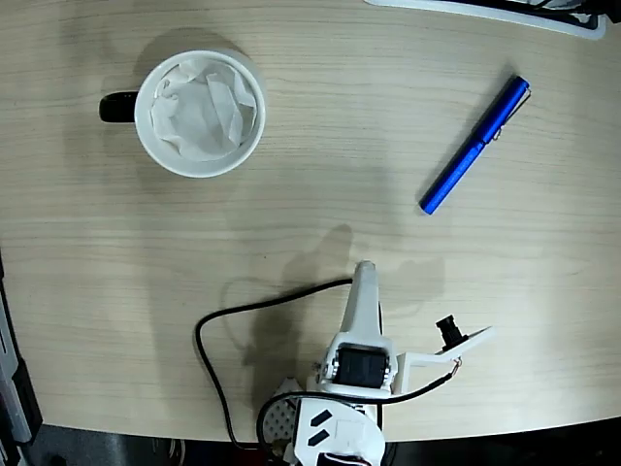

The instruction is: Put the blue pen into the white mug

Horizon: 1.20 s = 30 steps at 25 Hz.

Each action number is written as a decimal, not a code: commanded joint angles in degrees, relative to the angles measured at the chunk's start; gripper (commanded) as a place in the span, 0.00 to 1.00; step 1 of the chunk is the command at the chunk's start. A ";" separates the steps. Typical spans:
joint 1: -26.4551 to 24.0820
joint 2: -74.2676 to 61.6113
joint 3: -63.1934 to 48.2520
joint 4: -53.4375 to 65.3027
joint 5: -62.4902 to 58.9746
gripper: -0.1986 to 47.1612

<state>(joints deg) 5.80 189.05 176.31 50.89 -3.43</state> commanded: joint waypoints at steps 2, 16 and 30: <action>0.97 3.87 -0.26 0.79 -0.09 0.00; 2.20 -4.66 -13.97 0.26 -0.26 0.00; 7.82 -42.71 -44.38 0.62 -18.72 0.06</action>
<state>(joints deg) 11.69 151.35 137.37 50.89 -17.14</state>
